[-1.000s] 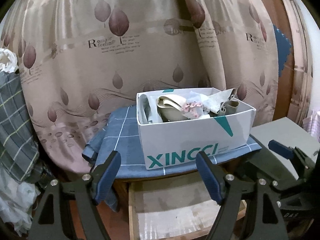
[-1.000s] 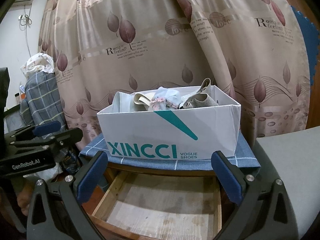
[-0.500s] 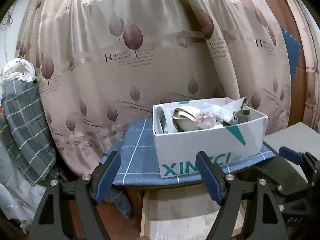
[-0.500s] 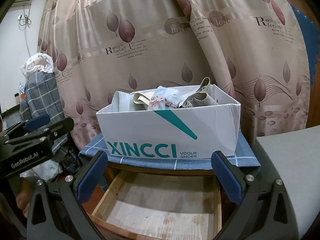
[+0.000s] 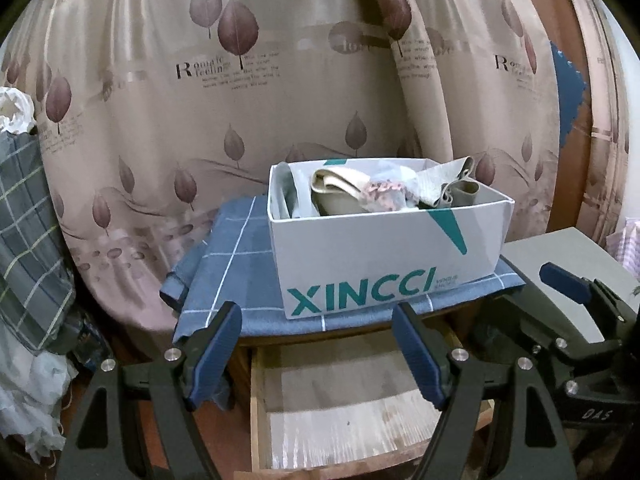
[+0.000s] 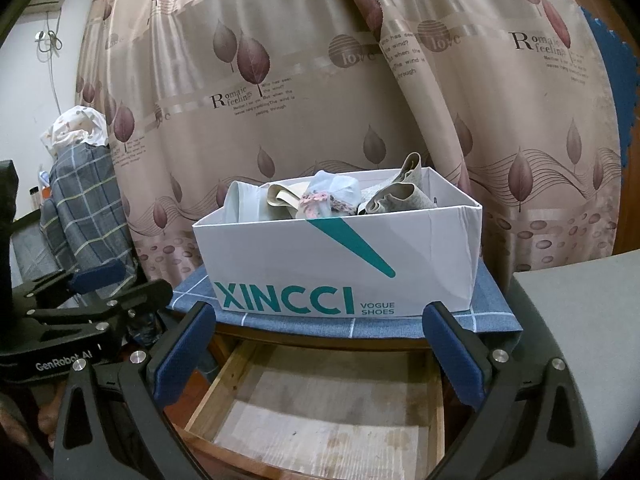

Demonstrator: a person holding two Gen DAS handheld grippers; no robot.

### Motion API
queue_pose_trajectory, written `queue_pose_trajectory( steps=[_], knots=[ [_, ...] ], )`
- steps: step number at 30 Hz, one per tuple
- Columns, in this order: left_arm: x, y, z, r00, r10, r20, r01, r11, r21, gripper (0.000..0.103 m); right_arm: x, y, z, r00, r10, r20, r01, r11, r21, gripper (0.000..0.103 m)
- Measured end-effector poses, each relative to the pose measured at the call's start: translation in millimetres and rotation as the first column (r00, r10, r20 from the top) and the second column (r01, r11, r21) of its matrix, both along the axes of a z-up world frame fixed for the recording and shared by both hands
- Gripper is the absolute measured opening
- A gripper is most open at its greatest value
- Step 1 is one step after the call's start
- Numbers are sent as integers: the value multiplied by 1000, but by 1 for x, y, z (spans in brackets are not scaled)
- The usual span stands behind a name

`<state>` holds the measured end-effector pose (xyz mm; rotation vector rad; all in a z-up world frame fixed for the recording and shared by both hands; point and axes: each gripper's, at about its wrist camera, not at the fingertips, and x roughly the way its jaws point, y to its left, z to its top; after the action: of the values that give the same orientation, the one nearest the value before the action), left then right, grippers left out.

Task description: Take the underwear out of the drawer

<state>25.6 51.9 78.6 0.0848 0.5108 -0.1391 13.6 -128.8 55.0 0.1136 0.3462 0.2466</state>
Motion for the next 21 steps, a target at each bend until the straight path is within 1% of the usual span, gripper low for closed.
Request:
queue_pose_trajectory(
  steps=[5,9,17,21],
  knots=[
    [7,6,-4,999,17,-43,-18,1000,-25,80,1,0,0,1000,2,-1,-2,1000,0,103],
    [10,10,-5,998,34,-55,-36,999,-39,80,0,0,-1,1000,0,0,0,1000,-1,103],
    [13,8,-8,996,25,-83,-28,999,-27,80,0,0,-1,1000,2,-1,-2,1000,-1,103],
    [14,8,-9,996,25,-84,-28,999,-25,80,0,0,-1,1000,1,-1,-1,1000,-2,103]
  ],
)
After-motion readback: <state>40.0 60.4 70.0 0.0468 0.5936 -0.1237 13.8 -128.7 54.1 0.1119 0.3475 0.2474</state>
